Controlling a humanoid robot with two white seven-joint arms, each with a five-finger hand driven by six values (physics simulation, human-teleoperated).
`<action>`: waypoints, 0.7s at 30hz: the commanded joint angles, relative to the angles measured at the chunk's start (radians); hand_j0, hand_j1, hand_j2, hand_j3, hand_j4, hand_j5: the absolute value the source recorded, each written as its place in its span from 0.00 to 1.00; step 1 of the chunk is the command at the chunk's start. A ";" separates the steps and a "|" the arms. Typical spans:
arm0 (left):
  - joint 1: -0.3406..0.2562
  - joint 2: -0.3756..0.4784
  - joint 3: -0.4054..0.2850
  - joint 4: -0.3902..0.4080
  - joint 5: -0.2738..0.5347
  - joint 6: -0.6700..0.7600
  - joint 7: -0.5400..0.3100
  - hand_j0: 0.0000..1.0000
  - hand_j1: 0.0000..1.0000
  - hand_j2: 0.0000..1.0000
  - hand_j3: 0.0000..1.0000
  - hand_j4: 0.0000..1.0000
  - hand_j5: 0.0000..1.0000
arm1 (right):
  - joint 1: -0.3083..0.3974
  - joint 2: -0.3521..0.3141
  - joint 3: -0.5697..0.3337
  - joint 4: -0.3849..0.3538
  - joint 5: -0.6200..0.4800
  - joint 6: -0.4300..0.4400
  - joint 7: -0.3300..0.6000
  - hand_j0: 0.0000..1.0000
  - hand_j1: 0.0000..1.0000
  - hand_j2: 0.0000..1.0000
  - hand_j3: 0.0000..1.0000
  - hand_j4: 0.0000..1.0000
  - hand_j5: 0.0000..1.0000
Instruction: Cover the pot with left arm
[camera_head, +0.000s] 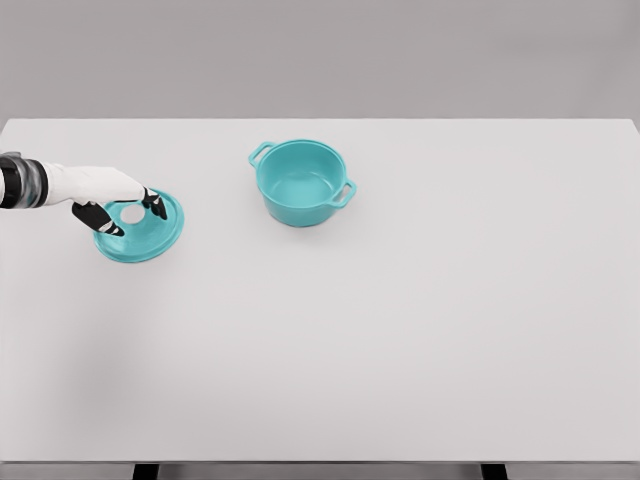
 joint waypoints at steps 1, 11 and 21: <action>0.000 0.000 0.001 0.001 0.002 0.001 0.000 0.73 0.73 0.73 0.73 0.73 0.73 | 0.000 0.000 0.000 0.000 0.000 0.000 0.000 1.00 1.00 1.00 1.00 1.00 1.00; 0.000 -0.004 0.001 0.001 0.001 0.001 0.000 0.67 0.67 0.67 0.67 0.67 0.67 | 0.000 0.000 0.000 0.000 0.000 0.000 0.000 1.00 1.00 1.00 1.00 1.00 1.00; 0.002 -0.006 0.001 0.001 -0.002 0.001 0.000 0.66 0.66 0.66 0.66 0.66 0.66 | 0.000 0.000 0.000 0.000 0.000 0.000 0.000 1.00 1.00 1.00 1.00 1.00 1.00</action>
